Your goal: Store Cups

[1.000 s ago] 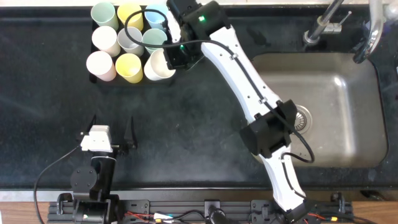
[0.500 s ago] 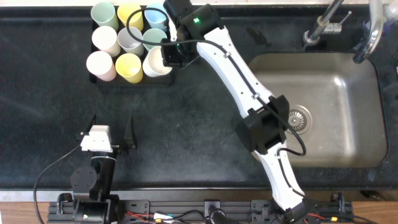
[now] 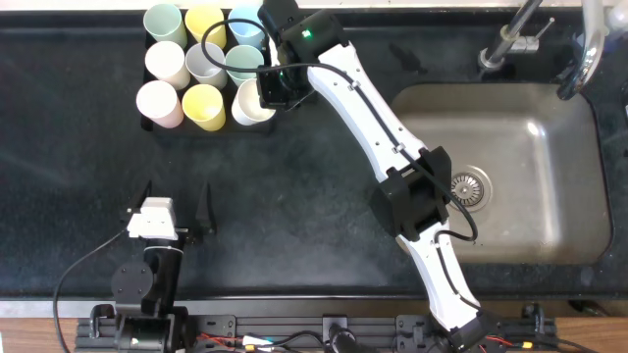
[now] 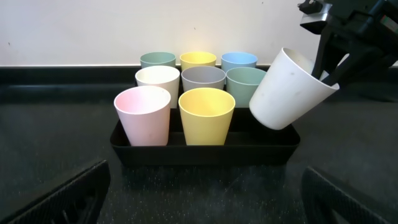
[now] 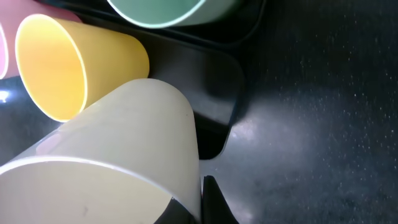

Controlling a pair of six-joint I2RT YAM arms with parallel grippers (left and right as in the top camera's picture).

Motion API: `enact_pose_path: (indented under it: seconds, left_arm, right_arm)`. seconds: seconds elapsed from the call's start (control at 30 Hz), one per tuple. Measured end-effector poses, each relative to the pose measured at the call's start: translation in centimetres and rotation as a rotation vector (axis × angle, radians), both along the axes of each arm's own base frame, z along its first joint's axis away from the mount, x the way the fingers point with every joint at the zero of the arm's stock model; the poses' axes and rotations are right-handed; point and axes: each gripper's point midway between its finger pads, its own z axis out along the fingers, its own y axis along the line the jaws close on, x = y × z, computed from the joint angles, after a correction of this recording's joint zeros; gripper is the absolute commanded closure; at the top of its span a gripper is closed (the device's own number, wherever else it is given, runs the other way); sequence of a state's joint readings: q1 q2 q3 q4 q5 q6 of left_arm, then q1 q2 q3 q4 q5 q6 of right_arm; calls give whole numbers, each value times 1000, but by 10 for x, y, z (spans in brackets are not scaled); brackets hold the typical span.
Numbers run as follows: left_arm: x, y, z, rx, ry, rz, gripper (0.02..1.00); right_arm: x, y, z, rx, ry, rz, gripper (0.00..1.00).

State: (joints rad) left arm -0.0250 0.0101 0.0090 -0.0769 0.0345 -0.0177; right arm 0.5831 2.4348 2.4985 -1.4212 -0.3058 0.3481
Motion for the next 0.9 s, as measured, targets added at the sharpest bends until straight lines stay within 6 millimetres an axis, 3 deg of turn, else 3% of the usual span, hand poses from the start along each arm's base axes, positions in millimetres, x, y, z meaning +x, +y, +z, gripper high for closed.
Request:
enact_pose_path:
  seconds: [0.33,0.9]
  left_arm:
    - [0,0,0,0,0,0,18]
    - [0,0,0,0,0,0,18]
  right_arm:
    - [12,7,-18,3,-16,-4,958]
    - [9,-1,-36,-44,10,-16,956]
